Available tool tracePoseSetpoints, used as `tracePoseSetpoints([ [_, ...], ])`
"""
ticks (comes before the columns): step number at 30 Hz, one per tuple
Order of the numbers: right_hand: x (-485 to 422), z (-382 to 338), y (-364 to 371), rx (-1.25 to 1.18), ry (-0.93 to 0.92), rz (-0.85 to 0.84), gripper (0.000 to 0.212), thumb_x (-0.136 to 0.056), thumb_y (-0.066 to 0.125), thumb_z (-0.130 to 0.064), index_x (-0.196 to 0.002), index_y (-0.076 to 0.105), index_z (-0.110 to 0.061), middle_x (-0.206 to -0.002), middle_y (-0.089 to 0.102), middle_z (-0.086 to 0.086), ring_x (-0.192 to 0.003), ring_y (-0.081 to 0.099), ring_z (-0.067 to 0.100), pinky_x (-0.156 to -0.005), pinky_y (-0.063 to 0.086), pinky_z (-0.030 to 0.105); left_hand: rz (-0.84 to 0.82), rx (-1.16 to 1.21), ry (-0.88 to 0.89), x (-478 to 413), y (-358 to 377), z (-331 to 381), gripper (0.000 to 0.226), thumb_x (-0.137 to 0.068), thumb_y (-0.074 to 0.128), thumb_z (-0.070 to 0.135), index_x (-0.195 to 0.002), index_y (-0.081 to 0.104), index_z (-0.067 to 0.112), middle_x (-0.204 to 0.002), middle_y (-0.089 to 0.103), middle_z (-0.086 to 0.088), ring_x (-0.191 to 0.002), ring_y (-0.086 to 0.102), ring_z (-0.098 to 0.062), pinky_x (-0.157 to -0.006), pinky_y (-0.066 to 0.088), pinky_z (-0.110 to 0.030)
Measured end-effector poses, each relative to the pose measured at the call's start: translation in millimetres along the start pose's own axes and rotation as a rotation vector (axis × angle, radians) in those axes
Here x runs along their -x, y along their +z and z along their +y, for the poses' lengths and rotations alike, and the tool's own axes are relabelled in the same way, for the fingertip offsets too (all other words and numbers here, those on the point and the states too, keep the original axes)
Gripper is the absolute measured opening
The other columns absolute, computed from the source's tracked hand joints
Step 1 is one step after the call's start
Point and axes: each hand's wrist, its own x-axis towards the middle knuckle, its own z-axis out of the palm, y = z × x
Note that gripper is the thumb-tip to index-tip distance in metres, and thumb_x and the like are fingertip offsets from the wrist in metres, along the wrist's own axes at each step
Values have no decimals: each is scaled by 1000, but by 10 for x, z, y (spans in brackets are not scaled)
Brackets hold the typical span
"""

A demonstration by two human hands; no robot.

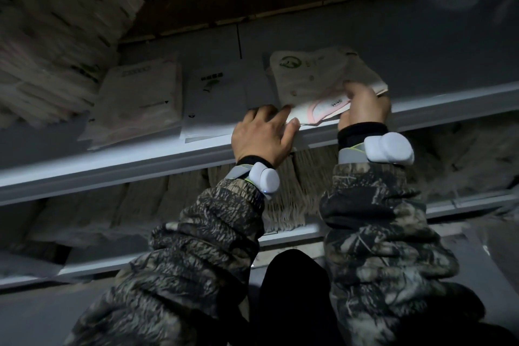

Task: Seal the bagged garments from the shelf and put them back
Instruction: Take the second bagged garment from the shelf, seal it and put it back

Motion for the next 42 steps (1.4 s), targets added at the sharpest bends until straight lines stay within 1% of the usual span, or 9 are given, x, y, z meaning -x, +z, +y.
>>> tracePoseSetpoints([
  [4, 14, 8, 44, 103, 128, -219, 29, -80, 62, -9, -108, 55, -4, -93, 63, 6, -85, 61, 21, -69, 53, 26, 4, 0, -4, -3, 8, 0, 41, -92, 33, 57, -125, 54, 42, -121, 60, 8, -109, 52, -25, -79, 42, -33],
  [7, 63, 22, 82, 72, 189, -181, 34, -76, 66, -9, -107, 62, 4, -103, 68, 16, -84, 68, 26, -61, 60, 32, 7, 8, -9, -10, 17, -12, 41, -92, 34, 55, -124, 54, 42, -120, 60, 8, -108, 52, -25, -79, 42, -33],
  [13, 220, -39, 110, -96, 389, -248, 8, -88, 57, -11, -92, 64, -8, -82, 70, 9, -73, 70, 22, -61, 55, 26, 46, 18, -1, 2, 42, -15, 40, -91, 36, 53, -121, 58, 40, -116, 63, 8, -105, 55, -25, -77, 43, -33],
  [17, 245, -32, 169, 11, 326, -299, 32, -88, 55, -3, -119, 60, -5, -94, 64, 4, -81, 66, 16, -76, 55, 25, 63, 21, -1, 0, 48, -11, 41, -89, 35, 51, -119, 60, 39, -113, 64, 8, -102, 56, -25, -74, 44, -32],
  [21, 176, 14, 316, 282, 181, -203, 44, -66, 68, -15, -107, 67, 0, -98, 73, 13, -82, 71, 27, -85, 57, 44, 60, 16, 3, 1, 18, -9, 37, -89, 40, 47, -118, 61, 38, -113, 64, 7, -102, 55, -26, -72, 43, -31],
  [24, 214, 39, 381, 516, 26, -144, 40, -78, 56, -8, -118, 57, -2, -116, 66, 16, -101, 65, 29, -94, 52, 38, 45, 23, -10, -3, 17, -21, 35, -89, 42, 46, -117, 61, 38, -115, 63, 7, -103, 55, -27, -73, 42, -31],
  [30, 199, 19, 324, 919, -153, -62, 31, -85, 52, -14, -114, 60, -7, -116, 67, 10, -108, 62, 31, -77, 40, 24, 48, 47, -10, 3, 13, -13, 33, -88, 44, 45, -114, 63, 37, -114, 64, 6, -103, 55, -27, -73, 43, -32],
  [37, 283, -10, 245, 866, -168, -77, 35, -92, 44, -7, -126, 52, -12, -127, 60, 8, -118, 54, 28, -77, 31, 20, 30, 48, 5, 2, 1, -42, 34, -90, 42, 46, -118, 60, 38, -116, 63, 6, -104, 55, -27, -74, 44, -32],
  [42, 321, 33, 250, 673, -135, -59, 30, -90, 46, -6, -119, 54, -8, -118, 63, 11, -111, 59, 30, -83, 41, 25, -78, 79, 30, 11, -81, -72, 39, -92, 43, 48, -128, 51, 37, -126, 58, 3, -115, 48, -28, -85, 43, -36],
])
